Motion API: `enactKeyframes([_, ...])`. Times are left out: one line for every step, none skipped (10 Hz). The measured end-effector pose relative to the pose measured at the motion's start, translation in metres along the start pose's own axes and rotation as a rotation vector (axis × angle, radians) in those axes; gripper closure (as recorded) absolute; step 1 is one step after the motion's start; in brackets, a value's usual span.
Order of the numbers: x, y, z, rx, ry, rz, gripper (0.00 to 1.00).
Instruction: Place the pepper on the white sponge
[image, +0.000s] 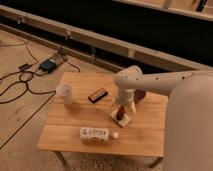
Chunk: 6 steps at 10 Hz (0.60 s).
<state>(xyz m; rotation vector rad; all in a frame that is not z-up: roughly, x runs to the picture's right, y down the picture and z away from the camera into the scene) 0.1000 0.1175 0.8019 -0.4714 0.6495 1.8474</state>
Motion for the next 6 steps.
enactKeyframes([0.001, 0.001, -0.006, -0.004, -0.014, -0.004, 0.22])
enactKeyframes([0.002, 0.004, -0.014, -0.011, -0.031, -0.011, 0.22])
enactKeyframes([0.003, 0.007, -0.021, -0.020, -0.045, -0.016, 0.22])
enactKeyframes([0.004, 0.009, -0.022, -0.023, -0.048, -0.019, 0.22])
enactKeyframes([0.004, 0.009, -0.022, -0.024, -0.050, -0.019, 0.22])
enactKeyframes([0.004, 0.009, -0.022, -0.024, -0.049, -0.019, 0.22])
